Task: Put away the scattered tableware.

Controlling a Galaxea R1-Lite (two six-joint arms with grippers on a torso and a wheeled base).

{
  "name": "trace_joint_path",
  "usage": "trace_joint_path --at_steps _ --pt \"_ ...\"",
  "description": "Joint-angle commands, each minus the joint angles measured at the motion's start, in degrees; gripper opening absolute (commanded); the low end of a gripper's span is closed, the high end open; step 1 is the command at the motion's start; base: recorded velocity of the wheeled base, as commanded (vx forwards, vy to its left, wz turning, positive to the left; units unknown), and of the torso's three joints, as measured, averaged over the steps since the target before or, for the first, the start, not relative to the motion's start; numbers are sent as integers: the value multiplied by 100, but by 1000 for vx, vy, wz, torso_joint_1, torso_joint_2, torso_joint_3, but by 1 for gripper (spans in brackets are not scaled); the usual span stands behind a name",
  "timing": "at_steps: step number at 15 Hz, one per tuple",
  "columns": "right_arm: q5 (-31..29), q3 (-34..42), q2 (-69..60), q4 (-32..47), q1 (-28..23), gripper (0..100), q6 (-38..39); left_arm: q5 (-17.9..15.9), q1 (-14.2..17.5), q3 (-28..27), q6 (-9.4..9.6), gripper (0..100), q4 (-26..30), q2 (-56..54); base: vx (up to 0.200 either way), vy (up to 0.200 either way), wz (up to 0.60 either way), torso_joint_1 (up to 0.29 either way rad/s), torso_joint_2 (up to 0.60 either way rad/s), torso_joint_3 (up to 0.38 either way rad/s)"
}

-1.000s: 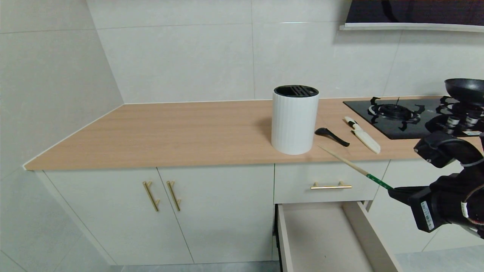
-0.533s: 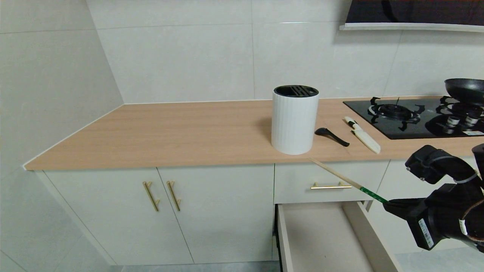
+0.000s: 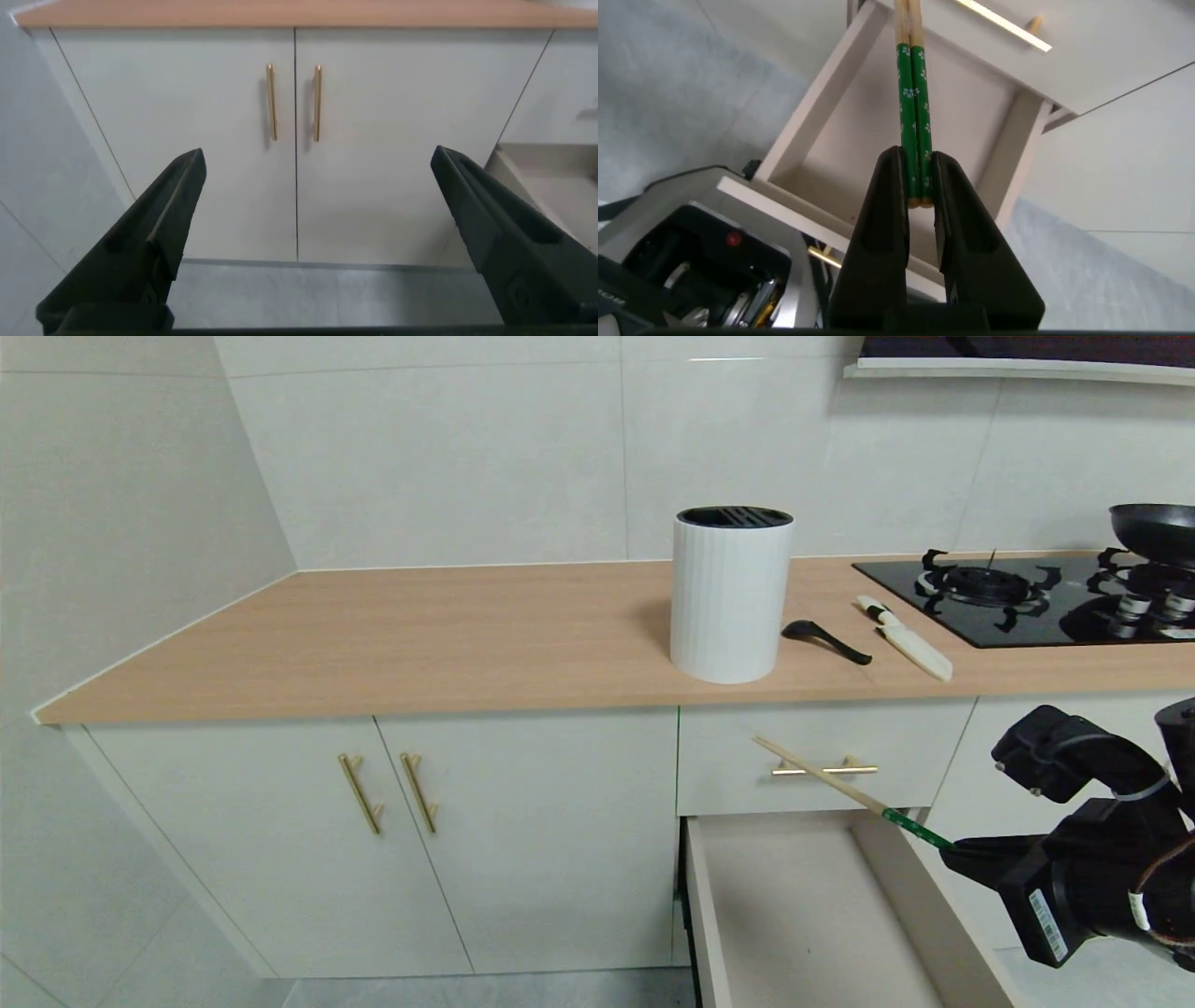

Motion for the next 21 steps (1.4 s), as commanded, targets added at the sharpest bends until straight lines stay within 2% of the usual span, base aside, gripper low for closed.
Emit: trace_joint_path --at_steps 1,13,21 --pt "-2 1 48 -1 3 0 1 3 0 0 -2 100 0 9 0 0 0 -188 481 286" --pt "7 9 65 8 3 0 -17 3 0 0 -2 100 0 9 0 0 0 -158 462 300" --pt "7 9 338 8 12 0 -17 3 0 0 -2 100 0 9 0 0 0 -14 62 45"
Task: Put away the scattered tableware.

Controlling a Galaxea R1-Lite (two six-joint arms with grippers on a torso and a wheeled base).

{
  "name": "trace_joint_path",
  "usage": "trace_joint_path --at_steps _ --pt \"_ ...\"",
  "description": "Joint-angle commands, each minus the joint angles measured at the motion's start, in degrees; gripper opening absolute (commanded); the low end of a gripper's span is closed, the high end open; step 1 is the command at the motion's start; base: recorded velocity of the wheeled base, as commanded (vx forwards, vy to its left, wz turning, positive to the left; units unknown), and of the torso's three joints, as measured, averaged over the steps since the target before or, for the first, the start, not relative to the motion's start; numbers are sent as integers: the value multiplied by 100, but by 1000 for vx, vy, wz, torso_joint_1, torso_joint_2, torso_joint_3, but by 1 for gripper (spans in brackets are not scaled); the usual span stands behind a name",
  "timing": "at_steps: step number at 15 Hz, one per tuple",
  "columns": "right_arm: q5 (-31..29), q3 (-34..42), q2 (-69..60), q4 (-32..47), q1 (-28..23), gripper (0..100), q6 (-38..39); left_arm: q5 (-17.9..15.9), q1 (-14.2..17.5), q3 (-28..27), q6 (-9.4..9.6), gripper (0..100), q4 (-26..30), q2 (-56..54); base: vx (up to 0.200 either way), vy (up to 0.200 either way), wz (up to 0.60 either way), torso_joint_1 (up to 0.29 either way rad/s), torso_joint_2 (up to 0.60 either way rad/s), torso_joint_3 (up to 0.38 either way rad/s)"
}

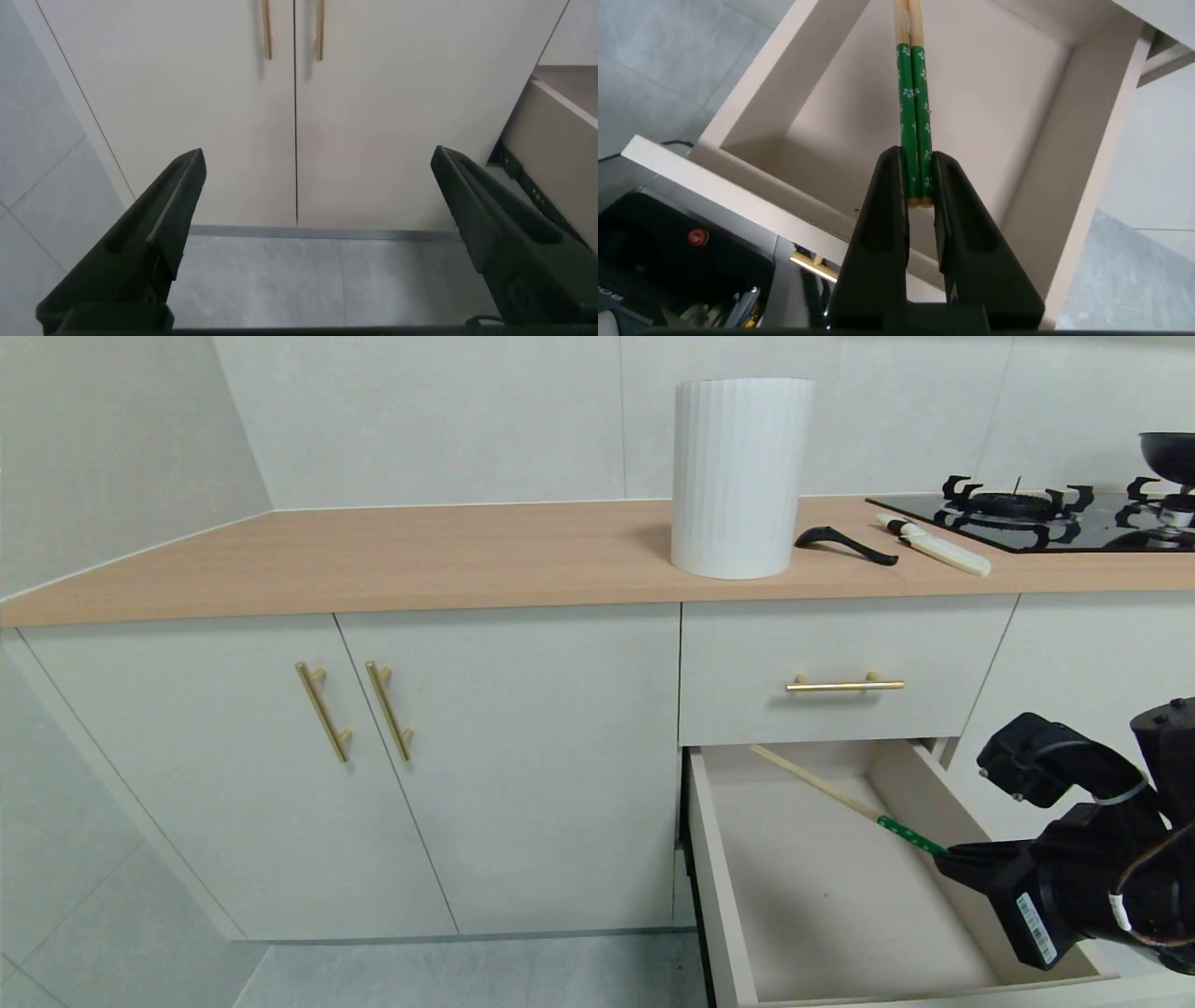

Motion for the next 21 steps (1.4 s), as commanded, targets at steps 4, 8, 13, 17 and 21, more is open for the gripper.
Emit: trace_joint_path --at_steps 4,8,13,17,21 --pt "-19 -69 973 27 -13 0 91 3 0 0 -2 100 -2 9 0 0 0 0 0 0" --pt "-1 -570 2335 -237 -22 0 1471 3 0 0 -2 100 -2 9 0 0 0 0 0 0" --pt "-37 -957 3838 -1511 -374 0 2508 3 0 0 -2 100 -2 9 0 0 0 0 0 0" --pt "-89 -737 4410 -2812 -374 0 2675 3 0 0 -2 100 -2 9 0 0 0 0 0 0" --pt "-98 -781 4928 -2909 -365 0 2684 3 0 0 -2 100 -2 9 0 0 0 0 0 0"
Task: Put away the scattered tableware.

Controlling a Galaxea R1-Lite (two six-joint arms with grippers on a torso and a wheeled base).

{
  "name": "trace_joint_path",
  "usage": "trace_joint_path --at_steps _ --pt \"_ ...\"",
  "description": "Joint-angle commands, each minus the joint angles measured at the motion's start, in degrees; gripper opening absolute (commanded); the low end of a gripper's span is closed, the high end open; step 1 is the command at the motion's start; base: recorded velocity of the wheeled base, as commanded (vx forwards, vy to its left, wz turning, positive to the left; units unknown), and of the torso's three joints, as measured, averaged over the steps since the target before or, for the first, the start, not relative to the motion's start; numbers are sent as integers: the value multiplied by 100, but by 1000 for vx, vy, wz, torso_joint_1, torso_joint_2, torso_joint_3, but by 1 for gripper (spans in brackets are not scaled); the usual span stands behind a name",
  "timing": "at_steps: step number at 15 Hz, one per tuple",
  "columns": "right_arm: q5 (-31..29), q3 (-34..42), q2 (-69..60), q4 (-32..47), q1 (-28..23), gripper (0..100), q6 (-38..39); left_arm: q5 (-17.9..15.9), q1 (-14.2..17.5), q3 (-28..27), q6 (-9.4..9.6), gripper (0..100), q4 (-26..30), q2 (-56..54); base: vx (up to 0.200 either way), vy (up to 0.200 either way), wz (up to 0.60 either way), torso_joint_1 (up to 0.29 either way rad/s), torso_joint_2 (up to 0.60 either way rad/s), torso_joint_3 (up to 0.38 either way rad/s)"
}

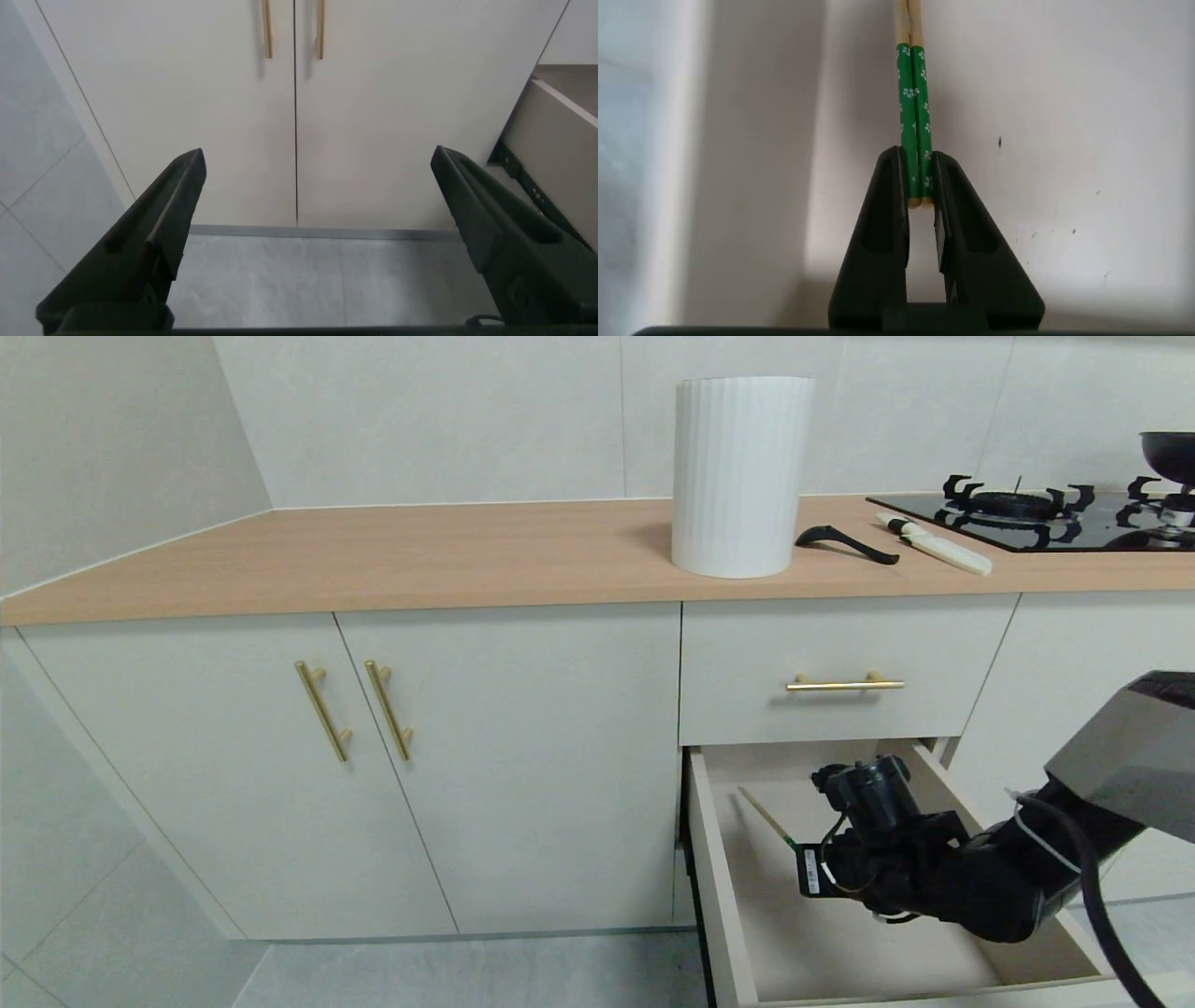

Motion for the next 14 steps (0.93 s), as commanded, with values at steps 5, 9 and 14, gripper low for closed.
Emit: trace_joint_path --at_steps 5,9,14 --pt "-67 -82 1026 -390 119 0 -12 3 0 0 -4 100 -2 9 0 0 0 0 0 0" --pt "-76 -152 1254 -381 189 0 -12 3 0 0 -4 100 -2 9 0 0 0 0 0 0" --pt "-76 -161 1334 -381 198 0 -21 3 0 0 -4 100 -2 9 0 0 0 0 0 0"
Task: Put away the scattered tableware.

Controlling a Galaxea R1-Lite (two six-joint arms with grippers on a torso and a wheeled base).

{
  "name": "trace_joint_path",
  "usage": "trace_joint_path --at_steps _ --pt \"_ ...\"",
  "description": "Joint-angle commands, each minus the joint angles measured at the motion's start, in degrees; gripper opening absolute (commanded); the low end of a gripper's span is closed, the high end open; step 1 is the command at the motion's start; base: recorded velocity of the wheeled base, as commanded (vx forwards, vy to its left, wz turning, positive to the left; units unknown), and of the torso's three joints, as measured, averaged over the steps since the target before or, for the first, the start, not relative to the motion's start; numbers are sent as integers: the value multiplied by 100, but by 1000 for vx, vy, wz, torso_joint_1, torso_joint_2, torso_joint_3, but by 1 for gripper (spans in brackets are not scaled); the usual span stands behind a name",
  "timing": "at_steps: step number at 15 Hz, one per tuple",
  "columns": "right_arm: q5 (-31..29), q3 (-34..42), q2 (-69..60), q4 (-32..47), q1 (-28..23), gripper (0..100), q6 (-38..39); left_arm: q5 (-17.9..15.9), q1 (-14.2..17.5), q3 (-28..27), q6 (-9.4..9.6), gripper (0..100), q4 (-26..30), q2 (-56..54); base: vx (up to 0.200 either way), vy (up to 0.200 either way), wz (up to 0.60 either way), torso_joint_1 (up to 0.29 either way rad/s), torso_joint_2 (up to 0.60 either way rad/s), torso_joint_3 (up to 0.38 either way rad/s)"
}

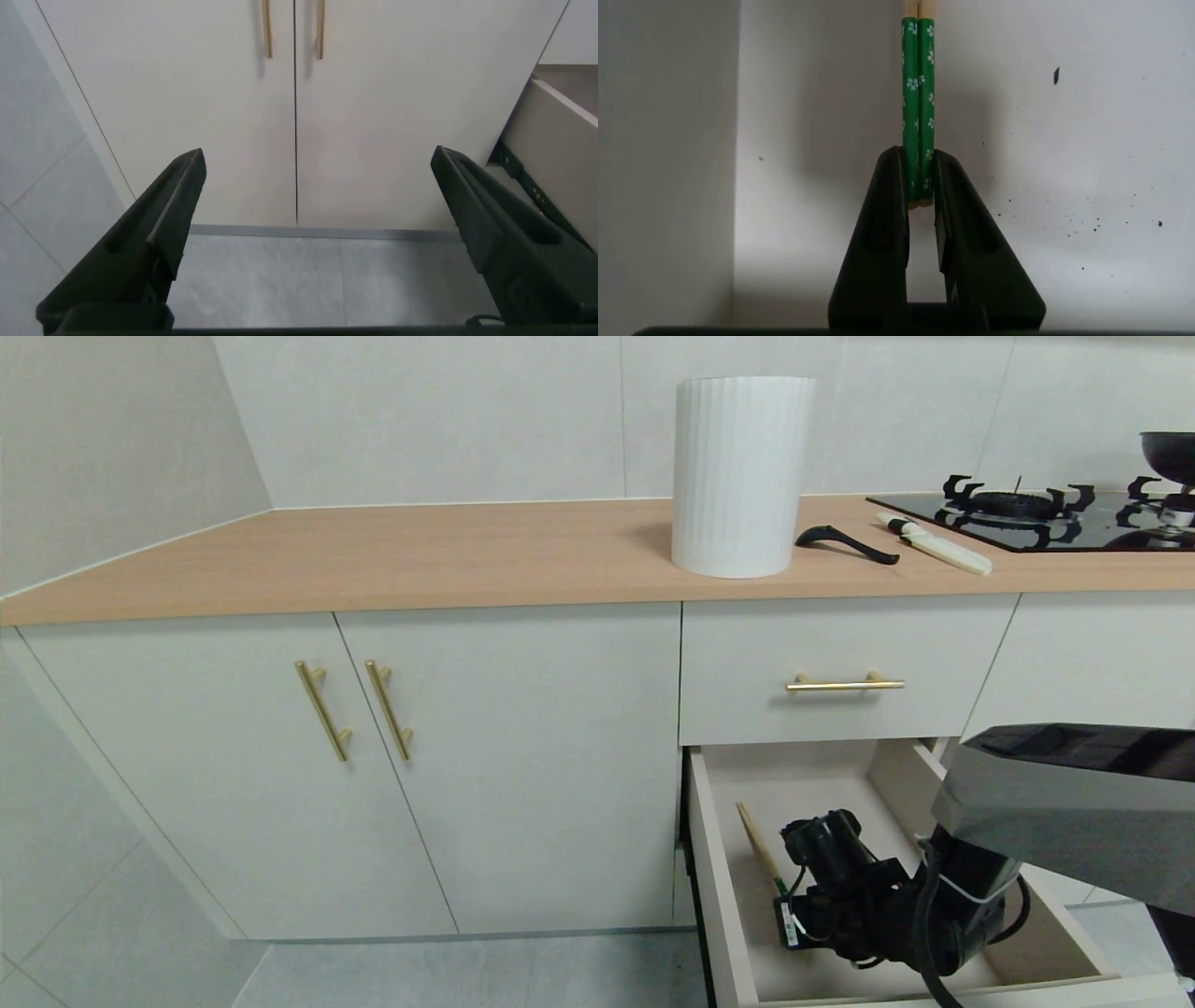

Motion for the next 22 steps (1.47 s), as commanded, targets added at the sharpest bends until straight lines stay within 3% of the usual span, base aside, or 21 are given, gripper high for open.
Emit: trace_joint_path --at_steps 1,6,7,14,19,22 --pt "1 0 24 -1 4 0 1 2 0 2 -2 100 -2 9 0 0 0 0 0 0" --pt "1 0 33 -1 4 0 -8 2 0 2 -2 100 -2 9 0 0 0 0 0 0" --pt "-8 0 33 -1 4 100 -16 2 0 2 -2 100 -2 9 0 0 0 0 0 0" --pt "-8 44 -28 -1 4 100 -16 2 0 2 -2 100 -2 9 0 0 0 0 0 0" --pt "-254 589 -1980 201 -13 100 -368 2 0 2 -2 100 -2 9 0 0 0 0 0 0" --pt "-280 747 -2815 166 -356 100 -860 2 0 2 -2 100 -2 9 0 0 0 0 0 0"
